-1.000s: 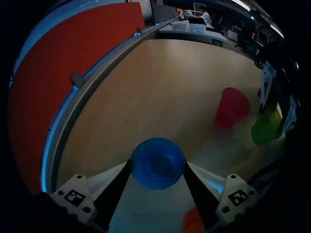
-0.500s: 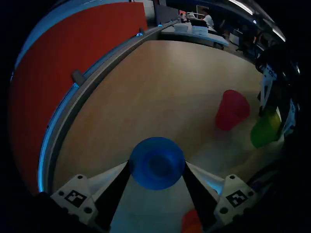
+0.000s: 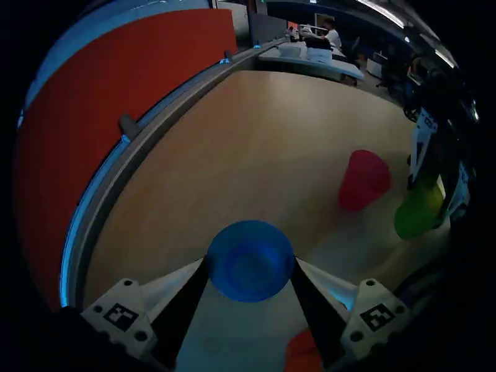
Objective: Pour water
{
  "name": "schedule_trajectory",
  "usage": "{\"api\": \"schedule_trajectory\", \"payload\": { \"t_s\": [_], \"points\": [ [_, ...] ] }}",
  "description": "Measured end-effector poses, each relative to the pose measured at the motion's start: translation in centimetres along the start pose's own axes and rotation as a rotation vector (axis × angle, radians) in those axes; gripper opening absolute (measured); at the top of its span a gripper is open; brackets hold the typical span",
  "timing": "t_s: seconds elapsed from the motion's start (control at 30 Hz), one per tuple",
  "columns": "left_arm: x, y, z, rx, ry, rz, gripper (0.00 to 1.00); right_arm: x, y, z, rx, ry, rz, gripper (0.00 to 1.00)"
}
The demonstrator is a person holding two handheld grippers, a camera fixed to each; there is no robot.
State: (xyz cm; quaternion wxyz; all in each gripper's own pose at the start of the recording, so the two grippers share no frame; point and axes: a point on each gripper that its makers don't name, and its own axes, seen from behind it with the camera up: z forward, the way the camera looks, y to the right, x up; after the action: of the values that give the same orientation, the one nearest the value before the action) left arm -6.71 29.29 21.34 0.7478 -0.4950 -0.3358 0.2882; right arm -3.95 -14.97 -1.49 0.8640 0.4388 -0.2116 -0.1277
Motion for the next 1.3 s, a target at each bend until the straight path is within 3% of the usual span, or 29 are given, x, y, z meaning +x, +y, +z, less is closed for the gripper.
{"api": "schedule_trajectory", "payload": {
  "t_s": [0.6, 1.3],
  "points": [
    [2.4, -1.1, -3.8, 0.051, 0.104, -0.023, 0.89, 2.6, -0.4, -0.2, -0.015, 0.048, -0.024, 0.92],
    [3.7, -0.4, -10.3, 0.12, 0.26, -0.079, 0.89, 6.6, -0.8, -0.4, -0.053, 0.177, -0.025, 0.92]
  ]
}}
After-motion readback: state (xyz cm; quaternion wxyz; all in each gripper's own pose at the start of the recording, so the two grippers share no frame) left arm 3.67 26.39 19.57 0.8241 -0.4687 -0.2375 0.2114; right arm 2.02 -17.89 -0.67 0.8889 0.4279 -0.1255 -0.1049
